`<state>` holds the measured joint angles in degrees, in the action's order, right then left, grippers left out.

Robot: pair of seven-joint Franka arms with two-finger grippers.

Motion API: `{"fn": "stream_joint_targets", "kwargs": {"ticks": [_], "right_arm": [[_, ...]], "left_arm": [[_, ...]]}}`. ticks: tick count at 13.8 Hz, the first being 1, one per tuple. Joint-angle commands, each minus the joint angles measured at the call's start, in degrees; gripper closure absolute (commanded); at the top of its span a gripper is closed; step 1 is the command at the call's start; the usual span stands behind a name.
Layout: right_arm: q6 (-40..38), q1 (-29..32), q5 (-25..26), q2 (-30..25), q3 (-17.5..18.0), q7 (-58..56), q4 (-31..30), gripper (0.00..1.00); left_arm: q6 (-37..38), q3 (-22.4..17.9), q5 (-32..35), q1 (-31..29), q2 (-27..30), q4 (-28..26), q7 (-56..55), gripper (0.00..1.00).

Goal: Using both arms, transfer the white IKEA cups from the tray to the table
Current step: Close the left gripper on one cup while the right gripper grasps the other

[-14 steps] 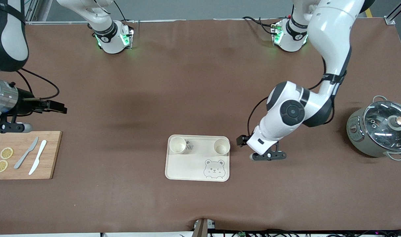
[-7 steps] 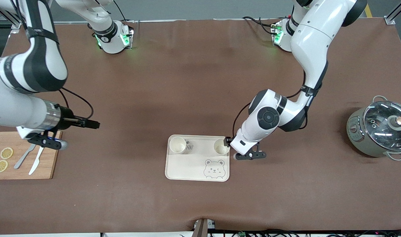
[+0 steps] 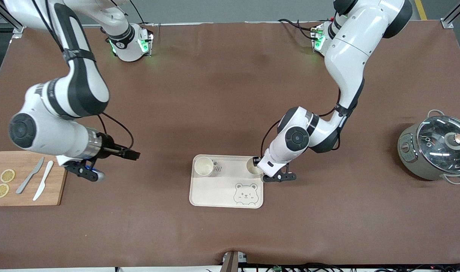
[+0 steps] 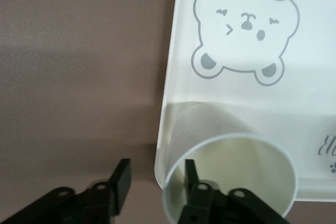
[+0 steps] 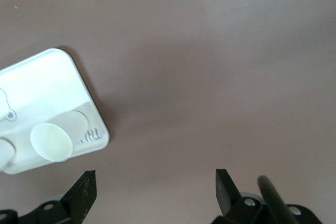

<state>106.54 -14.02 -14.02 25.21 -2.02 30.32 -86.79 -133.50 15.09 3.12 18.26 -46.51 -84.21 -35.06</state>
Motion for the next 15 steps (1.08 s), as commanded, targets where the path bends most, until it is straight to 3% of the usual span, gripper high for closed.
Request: {"fn": "stream_joint_targets", "kwargs": {"ticks": [1, 5, 10, 14, 15], "right_arm": [[5.0, -4.5, -0.8, 3.2, -0.4, 5.5, 1.1, 0.00], [11.6, -9.7, -0.8, 6.9, -0.4, 14.6, 1.4, 0.00], [17.5, -13.0, -0.7, 11.4, -0.4, 18.0, 1.3, 0.00], [18.9, -15.1, -0.6, 13.4, -0.4, 18.5, 1.3, 0.25], [19.0, -15.6, -0.5, 13.8, -0.4, 20.1, 1.3, 0.25]], "left_arm": [[-0.3, -0.6, 0.2, 0.8, -0.2, 0.9, -0.8, 1.00], [-0.2, -0.7, 1.6, 0.7, 0.8, 1.0, -0.6, 1.00], [0.3, -0.6, 3.8, -0.1, 3.3, 1.0, -0.9, 1.00], [4.7, -1.6, 4.0, -0.2, 7.2, 0.9, -1.0, 1.00], [5.9, -1.9, 4.0, -0.2, 8.3, 0.9, -0.9, 1.00]]}}
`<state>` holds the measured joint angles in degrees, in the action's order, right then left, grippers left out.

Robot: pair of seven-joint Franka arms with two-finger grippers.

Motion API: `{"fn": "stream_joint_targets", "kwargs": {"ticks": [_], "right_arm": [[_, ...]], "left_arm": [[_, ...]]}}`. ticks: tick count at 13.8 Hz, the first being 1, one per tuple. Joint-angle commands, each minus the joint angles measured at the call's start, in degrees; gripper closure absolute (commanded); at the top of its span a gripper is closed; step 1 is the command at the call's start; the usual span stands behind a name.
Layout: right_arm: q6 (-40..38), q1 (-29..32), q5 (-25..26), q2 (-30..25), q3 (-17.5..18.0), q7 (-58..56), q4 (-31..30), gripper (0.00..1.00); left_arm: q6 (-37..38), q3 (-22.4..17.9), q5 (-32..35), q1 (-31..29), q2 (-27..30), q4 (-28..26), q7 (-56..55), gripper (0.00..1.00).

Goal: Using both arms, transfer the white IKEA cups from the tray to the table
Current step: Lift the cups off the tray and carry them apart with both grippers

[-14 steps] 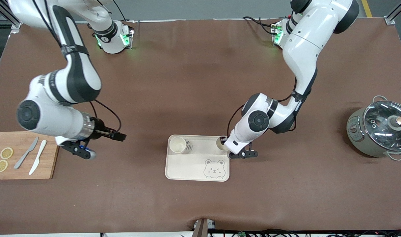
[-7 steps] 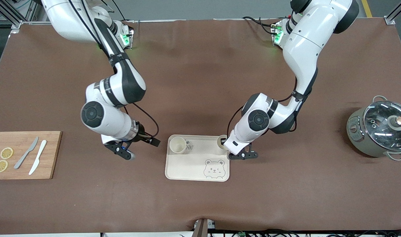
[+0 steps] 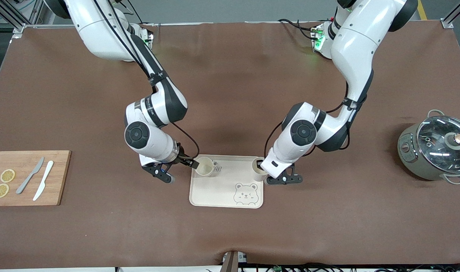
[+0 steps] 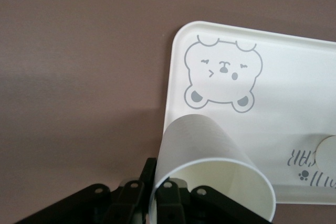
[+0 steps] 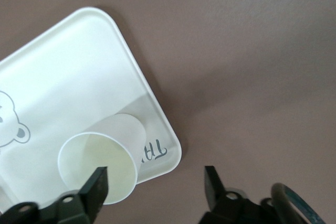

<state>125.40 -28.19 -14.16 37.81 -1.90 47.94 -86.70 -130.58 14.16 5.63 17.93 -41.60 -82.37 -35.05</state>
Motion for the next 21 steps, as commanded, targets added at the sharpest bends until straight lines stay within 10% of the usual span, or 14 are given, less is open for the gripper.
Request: {"fn": "stream_joint_targets", "kwargs": {"ticks": [1, 3, 8, 16, 21], "right_arm": [[1.1, -2.0, -0.3, 1.7, -0.6, 3.5, 1.2, 0.26], [3.5, -2.8, -0.4, 2.4, -0.6, 4.6, 1.1, 0.31], [4.2, -3.4, -0.3, 3.6, -0.6, 5.0, 1.2, 0.99], [-9.3, 1.5, -0.1, 1.3, -0.7, 3.0, 8.4, 1.00], [-14.8, 11.6, 0.4, -10.3, -0.9, -22.6, -3.8, 1.00]], "left_arm": [[3.9, -1.0, 1.5, -0.4, 4.4, -1.0, -0.9, 1.00], [5.4, -0.9, 1.4, -2.5, 6.1, -1.3, -0.7, 1.00], [12.4, -0.4, 1.4, -8.9, 11.6, -3.4, -0.1, 1.00], [17.5, -0.2, 1.0, -17.3, 21.4, -14.0, 3.7, 1.00], [10.5, -0.2, 1.2, -25.3, 23.4, -24.8, 5.3, 1.00]]}}
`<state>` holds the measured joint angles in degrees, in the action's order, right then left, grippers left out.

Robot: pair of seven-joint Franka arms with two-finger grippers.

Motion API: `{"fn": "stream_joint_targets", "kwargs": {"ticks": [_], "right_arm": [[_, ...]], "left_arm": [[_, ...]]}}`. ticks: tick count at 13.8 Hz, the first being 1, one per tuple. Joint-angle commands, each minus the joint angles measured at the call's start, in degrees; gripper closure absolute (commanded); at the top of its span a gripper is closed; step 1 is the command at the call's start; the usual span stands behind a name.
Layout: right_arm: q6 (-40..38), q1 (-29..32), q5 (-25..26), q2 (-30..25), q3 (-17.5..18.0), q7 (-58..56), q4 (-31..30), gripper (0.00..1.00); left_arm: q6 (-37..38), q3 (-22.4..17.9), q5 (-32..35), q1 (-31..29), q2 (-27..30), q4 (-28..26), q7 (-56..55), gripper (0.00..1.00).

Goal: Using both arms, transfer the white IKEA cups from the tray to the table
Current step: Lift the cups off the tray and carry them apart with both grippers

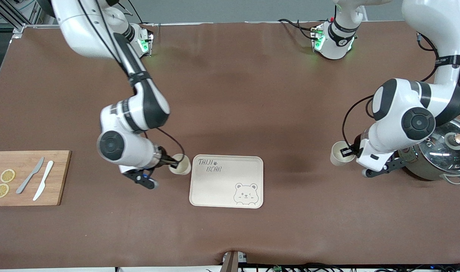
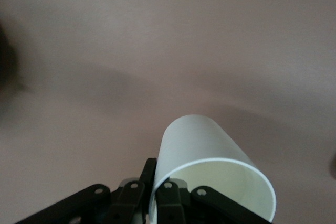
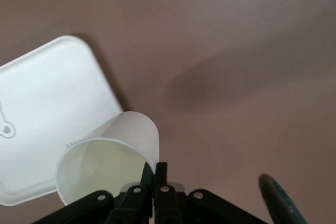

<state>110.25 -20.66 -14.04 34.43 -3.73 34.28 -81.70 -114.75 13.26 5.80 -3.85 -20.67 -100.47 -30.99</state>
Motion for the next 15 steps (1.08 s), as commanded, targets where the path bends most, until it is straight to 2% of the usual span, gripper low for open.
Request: {"fn": "stream_joint_targets", "kwargs": {"ticks": [1, 2, 4, 6, 7, 9, 11, 12, 13, 14, 15], "right_arm": [[0.3, 7.3, 0.3, -9.4, 0.8, -14.9, -12.0, 1.00], [0.5, 9.7, 1.2, -11.2, 0.8, -20.3, -15.1, 1.00], [0.8, 11.7, 9.0, -14.6, 0.8, -24.4, -20.2, 1.00], [1.5, 15.6, 10.3, -16.7, 0.8, -27.2, -24.4, 1.00], [3.0, 18.4, 10.3, -17.2, 0.8, -33.0, -26.3, 1.00], [9.6, 22.7, 10.3, -17.6, 0.8, -41.5, -31.1, 1.00], [15.9, 24.9, 10.3, -17.0, 0.8, -45.0, -35.0, 1.00], [19.2, 25.6, 10.3, -16.9, 0.8, -46.5, -36.8, 1.00], [20.9, 26.6, 10.3, -16.4, 0.9, -48.2, -37.1, 1.00], [21.2, 27.8, 10.2, -15.4, 0.9, -49.9, -37.0, 1.00], [21.2, 28.3, 10.2, -15.3, 0.9, -50.6, -37.0, 1.00]], "left_arm": [[-8.4, 0.7, 1.1, -5.0, 2.1, -8.5, 1.7, 1.00], [-11.4, 0.6, 1.1, -6.5, 1.1, -9.6, 1.8, 1.00], [-13.8, 0.5, 1.1, -7.0, -2.2, -9.6, 1.8, 1.00], [-15.1, 0.5, 1.2, -9.0, -4.6, -9.6, 2.3, 1.00], [-15.8, 0.5, 1.2, -9.6, -5.9, -9.5, 3.2, 1.00], [-16.2, 0.5, 1.2, -10.3, -8.1, -9.0, 4.0, 1.00], [-16.3, 0.5, 1.2, -10.1, -9.2, -8.7, 4.4, 1.00], [-16.3, 0.5, 1.2, -10.0, -9.5, -8.3, 4.5, 0.90], [-16.3, 0.5, 1.2, -10.0, -9.8, -7.6, 5.0, 0.50], [-16.3, 0.5, 1.1, -10.0, -9.8, -7.3, 5.4, 0.00], [-16.3, 0.6, 1.1, -10.1, -9.7, -7.1, 5.4, 0.00]]}}
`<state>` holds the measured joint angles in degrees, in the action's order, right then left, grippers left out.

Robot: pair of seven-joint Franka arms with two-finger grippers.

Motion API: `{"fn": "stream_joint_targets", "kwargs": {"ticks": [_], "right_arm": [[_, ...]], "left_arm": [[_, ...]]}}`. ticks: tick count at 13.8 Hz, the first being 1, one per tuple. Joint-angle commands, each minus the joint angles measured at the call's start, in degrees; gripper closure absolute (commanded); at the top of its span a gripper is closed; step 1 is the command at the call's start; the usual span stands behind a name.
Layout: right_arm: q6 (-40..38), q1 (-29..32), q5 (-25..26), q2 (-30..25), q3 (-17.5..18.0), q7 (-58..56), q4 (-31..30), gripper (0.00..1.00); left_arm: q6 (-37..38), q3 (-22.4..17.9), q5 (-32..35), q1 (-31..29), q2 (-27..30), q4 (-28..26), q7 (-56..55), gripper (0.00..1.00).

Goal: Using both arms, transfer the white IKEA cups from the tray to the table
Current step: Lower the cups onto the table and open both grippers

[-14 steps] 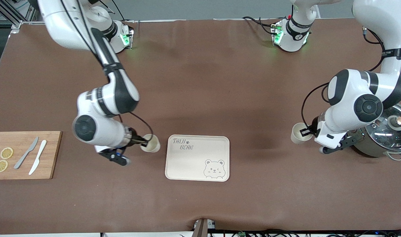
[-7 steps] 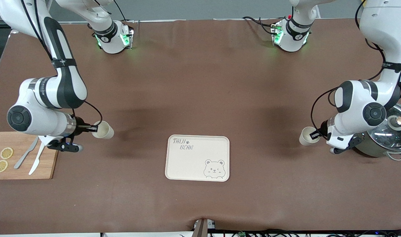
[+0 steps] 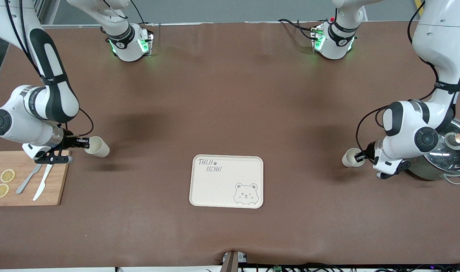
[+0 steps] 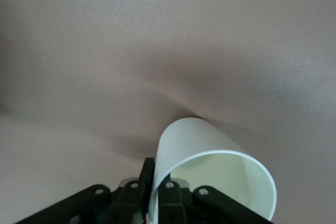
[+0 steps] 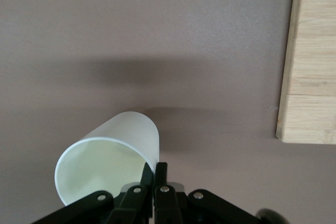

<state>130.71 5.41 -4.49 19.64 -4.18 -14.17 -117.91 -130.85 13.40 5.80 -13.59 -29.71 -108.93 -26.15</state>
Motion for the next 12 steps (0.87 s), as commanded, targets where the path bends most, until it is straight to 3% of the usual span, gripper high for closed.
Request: {"fn": "stream_joint_targets", "kwargs": {"ticks": [1, 6, 7, 8, 9, 12], "right_arm": [[0.7, 2.3, 0.6, -0.4, 1.5, -2.3, -0.8, 1.00], [0.2, 2.9, -0.3, 2.8, 1.5, -2.1, -0.6, 1.00], [0.0, 2.8, -0.3, 2.8, 1.5, -1.7, -0.3, 0.79], [-0.5, 2.8, -0.3, 2.8, 1.5, -1.6, 0.2, 0.05], [-1.3, 2.8, -0.3, 2.6, 1.5, -1.6, 1.6, 0.00], [-13.2, 1.5, 0.3, 2.5, 1.6, -2.3, 11.5, 0.00]], "left_arm": [[0.2, 0.5, 1.1, -0.3, -0.2, 2.0, 0.5, 0.00], [8.7, 1.1, 1.1, 0.2, 4.6, 6.6, 0.8, 0.00], [12.2, 1.9, 1.1, 0.1, 5.3, 8.6, 0.8, 0.00], [15.1, 2.2, 1.1, 0.1, 5.9, 10.9, 0.9, 0.00], [17.4, 2.3, 1.2, 0.1, 6.7, 12.8, 1.1, 0.00], [20.6, 2.2, 1.1, -0.1, 9.7, 14.9, 5.0, 0.00]]}}
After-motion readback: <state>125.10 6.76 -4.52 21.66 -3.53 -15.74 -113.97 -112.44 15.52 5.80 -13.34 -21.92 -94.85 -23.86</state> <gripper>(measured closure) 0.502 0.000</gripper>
